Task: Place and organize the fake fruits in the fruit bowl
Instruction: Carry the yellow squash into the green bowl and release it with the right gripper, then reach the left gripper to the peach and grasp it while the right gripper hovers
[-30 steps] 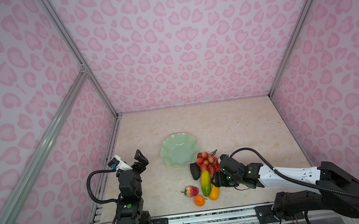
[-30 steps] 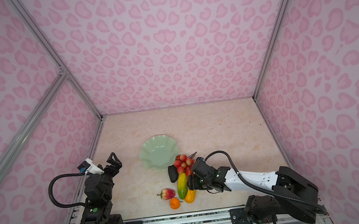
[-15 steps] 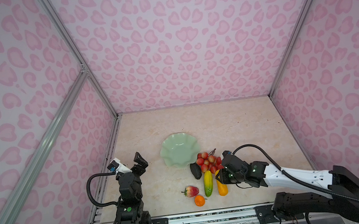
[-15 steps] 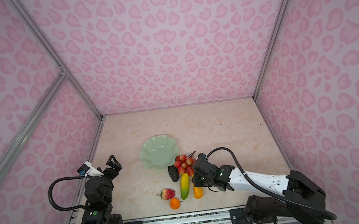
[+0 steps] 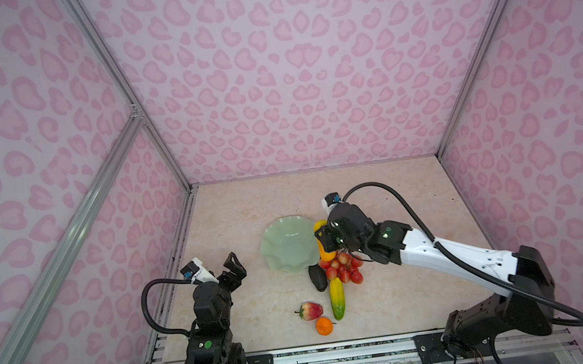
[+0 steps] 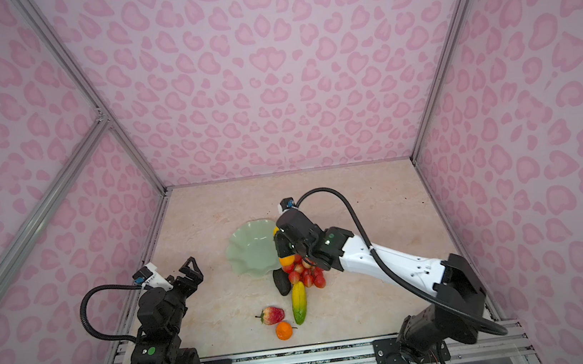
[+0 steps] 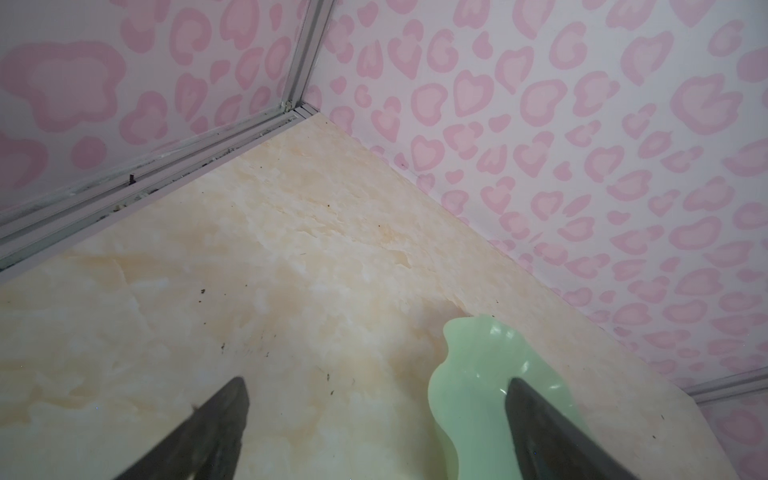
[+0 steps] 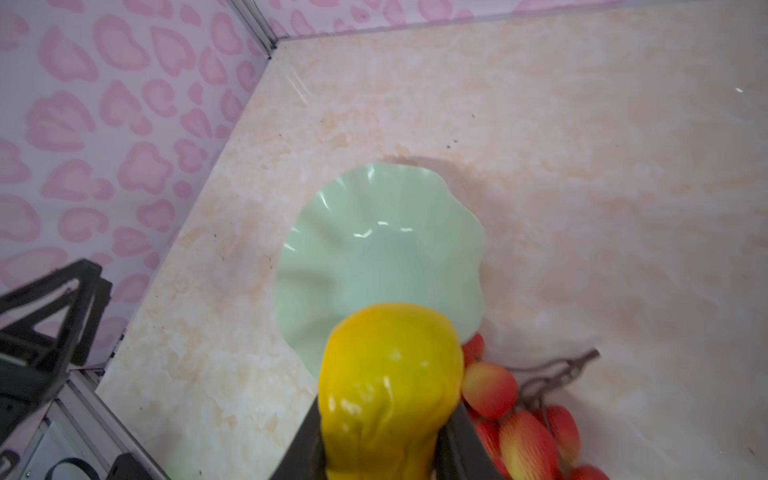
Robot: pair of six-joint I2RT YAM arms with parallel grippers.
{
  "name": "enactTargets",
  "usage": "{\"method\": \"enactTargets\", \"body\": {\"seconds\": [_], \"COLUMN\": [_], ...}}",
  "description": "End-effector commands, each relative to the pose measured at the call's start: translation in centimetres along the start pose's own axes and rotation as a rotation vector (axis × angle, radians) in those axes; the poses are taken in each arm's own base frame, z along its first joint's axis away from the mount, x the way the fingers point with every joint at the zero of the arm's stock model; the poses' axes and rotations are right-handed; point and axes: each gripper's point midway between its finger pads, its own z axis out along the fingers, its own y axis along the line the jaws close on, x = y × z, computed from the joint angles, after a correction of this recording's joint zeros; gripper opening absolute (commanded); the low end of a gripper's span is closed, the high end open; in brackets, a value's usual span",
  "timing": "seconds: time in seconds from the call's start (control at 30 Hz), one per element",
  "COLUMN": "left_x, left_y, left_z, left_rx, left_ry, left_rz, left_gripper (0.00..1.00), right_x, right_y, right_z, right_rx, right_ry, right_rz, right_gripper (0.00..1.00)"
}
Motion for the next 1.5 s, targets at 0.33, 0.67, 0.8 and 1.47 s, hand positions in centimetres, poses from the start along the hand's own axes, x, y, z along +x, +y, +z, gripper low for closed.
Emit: {"method": "enactTargets", "body": {"seconds": [0.33, 0.67, 0.8, 1.47], "left_x": [0.4, 3.6, 4.8, 12.0], "left_y": [-0.8, -1.9, -3.0, -5.8], "left_z": [-4.9, -4.5, -4.2, -5.1], "left_rx": [0.093, 0.177, 0.231, 0.383], "left_ry": [0.041, 0.181, 0.251, 0.513], "left_rz": [-0.093, -0.205, -0.218, -0.200], "left_gripper": [0.99, 0.90, 0.86, 0.84], "right_x": [4.5, 6.6, 1.3, -1.8], "right_y": [-0.1, -2.2, -1.3, -10.8], "right_z": [16.4, 19.3, 15.9, -1.1], "right_rx": [0.021, 0.044, 0.015, 0.137], "right_ry": [0.280, 0.338, 0.212, -0.229], "right_rz": [-0.239, -0.156, -0.124, 0.033], "right_gripper": [0.27, 0.61, 0.69, 0.98]}}
